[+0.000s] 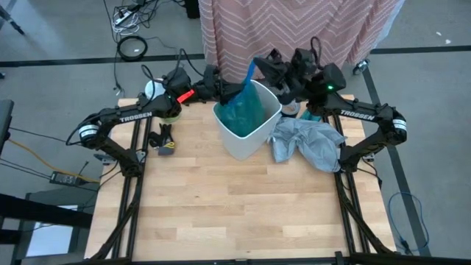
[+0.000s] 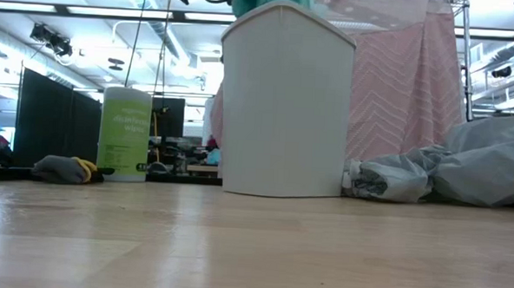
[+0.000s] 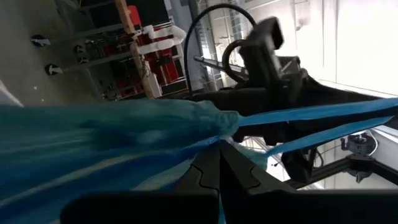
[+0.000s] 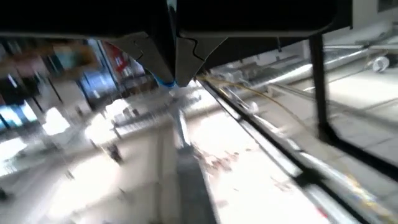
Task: Place trash/remove bag and relplace
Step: Close the trash bag, then remove the trash bag from the trash bin
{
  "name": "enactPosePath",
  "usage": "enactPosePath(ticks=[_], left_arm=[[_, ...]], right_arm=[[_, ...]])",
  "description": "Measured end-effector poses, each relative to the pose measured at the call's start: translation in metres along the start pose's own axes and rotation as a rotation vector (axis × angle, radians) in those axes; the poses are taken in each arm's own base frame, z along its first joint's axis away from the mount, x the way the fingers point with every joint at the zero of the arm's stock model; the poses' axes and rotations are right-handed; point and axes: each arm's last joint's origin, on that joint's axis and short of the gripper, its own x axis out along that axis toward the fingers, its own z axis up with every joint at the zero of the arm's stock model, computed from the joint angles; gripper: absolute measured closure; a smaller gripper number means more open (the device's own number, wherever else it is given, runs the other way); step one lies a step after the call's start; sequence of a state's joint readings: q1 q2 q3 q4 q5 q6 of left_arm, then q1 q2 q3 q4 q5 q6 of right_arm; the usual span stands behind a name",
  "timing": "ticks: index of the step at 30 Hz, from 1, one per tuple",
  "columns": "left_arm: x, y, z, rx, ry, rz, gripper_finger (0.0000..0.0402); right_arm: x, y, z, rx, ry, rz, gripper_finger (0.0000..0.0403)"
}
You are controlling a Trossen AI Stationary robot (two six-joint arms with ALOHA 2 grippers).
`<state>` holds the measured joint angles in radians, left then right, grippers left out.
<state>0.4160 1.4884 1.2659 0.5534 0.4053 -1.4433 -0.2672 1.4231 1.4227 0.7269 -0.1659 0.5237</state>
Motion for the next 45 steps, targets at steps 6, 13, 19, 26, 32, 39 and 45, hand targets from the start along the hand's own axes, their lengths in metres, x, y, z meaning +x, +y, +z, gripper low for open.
enactPosePath(ticks=[6,13,19,26,32,39,45], left_arm=[[0.002,0.004,0.000,-0.003,-0.003,0.007,0.0400],[0.002,0.003,0.001,0.000,-0.004,0.002,0.0400],[0.001,0.000,0.003,0.005,-0.020,-0.037,0.0400],[-0.008,-0.018,0.019,-0.050,-0.106,-0.218,0.0400],[-0.010,-0.032,0.024,-0.126,-0.192,-0.323,0.0400],[-0.005,-0.083,0.032,-0.057,-0.199,-0.419,0.0400],[-0.005,-0.131,0.038,0.086,-0.229,-0.453,0.0400]], right_arm=[[0.000,0.003,0.006,-0.027,-0.051,0.031,0.0403],[-0.002,0.001,0.014,-0.084,-0.108,0.055,0.0403],[-0.002,-0.011,0.000,-0.006,0.029,-0.071,0.0403],[-0.002,-0.016,-0.003,0.022,0.040,-0.158,0.0403],[0.006,-0.009,0.020,0.003,-0.019,-0.160,0.0403],[0.019,0.010,0.061,-0.058,-0.002,-0.138,0.0403],[0.027,0.020,0.080,-0.104,-0.010,-0.127,0.0403]])
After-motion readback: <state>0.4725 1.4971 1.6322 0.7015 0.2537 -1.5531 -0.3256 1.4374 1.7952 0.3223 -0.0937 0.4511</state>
